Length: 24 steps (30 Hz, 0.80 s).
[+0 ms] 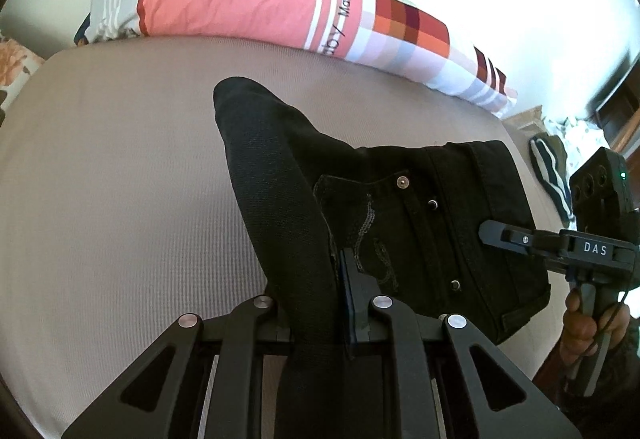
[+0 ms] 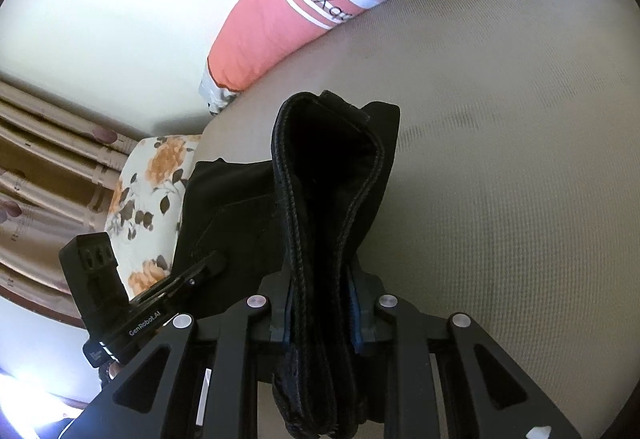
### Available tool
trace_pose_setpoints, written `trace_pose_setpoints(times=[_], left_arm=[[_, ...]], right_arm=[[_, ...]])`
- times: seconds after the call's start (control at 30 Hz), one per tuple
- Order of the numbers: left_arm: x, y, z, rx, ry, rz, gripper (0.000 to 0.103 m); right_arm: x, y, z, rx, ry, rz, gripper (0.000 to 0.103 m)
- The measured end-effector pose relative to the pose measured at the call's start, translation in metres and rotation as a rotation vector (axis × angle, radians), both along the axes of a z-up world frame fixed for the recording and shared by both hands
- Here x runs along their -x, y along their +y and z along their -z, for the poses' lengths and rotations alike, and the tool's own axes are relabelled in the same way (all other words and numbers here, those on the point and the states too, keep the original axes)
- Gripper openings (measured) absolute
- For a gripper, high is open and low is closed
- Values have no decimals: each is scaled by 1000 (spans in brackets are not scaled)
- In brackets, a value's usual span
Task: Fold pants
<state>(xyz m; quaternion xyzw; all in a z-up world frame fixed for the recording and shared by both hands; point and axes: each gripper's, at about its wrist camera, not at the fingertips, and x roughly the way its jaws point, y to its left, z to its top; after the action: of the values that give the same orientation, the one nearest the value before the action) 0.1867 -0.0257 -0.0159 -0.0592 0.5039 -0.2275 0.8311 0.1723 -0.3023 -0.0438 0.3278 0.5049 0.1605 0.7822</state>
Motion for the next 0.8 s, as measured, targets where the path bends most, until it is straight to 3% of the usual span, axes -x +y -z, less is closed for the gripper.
trace_pose_setpoints(times=[0.8], left_arm=[[-112,-10,22,-13,-56,-45,17]], right_arm=[[-101,-8,13,80,-22,29,20]])
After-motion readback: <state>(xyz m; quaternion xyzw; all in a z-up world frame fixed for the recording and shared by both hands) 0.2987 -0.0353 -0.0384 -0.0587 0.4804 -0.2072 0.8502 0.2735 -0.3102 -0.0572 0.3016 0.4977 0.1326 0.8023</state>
